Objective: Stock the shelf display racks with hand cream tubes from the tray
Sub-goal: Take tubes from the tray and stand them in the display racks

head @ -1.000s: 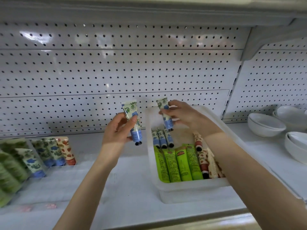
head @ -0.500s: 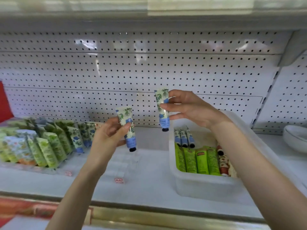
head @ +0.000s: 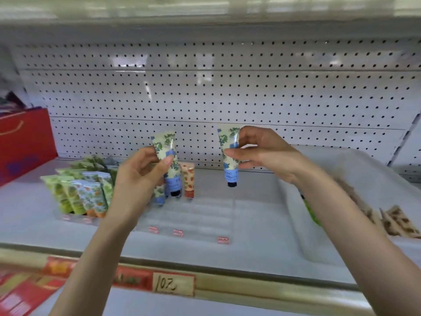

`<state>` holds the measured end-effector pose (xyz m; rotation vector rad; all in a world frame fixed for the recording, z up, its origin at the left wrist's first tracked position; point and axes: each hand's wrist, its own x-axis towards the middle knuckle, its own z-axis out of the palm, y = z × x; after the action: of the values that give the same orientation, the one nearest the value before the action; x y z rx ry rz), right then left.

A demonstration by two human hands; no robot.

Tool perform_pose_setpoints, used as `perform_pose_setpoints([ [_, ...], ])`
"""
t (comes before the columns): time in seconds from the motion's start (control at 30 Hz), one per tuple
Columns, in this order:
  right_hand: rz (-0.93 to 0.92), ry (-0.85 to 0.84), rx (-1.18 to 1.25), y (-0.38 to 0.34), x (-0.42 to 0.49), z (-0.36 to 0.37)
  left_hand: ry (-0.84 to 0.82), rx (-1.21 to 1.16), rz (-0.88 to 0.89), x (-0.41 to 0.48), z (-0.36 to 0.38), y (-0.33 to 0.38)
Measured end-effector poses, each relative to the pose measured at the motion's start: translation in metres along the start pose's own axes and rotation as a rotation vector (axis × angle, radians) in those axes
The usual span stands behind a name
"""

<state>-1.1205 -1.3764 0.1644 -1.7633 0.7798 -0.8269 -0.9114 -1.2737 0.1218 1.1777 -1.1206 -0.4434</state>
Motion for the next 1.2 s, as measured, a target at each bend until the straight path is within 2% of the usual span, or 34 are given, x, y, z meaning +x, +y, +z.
perform_pose_setpoints([
  [0.37,-0.019,0.187,-0.066,0.004,0.031,0.109,-0.192,-0.006,0.057,0.028,-0.108,-0.016],
  [0.8,0.029,0.449,-0.328,0.063,0.06,0.161,-0.223,-0.017,-0.007,0.04,-0.136,-0.035],
  [0.93,0.044,0.473,-0.353,0.078,0.067,0.168,-0.202,-0.032,-0.031,0.044,-0.133,-0.037],
  [1.2,0.03,0.405,-0.397,0.093,0.067,0.168,-0.207,-0.097,-0.041,0.048,-0.126,-0.035],
])
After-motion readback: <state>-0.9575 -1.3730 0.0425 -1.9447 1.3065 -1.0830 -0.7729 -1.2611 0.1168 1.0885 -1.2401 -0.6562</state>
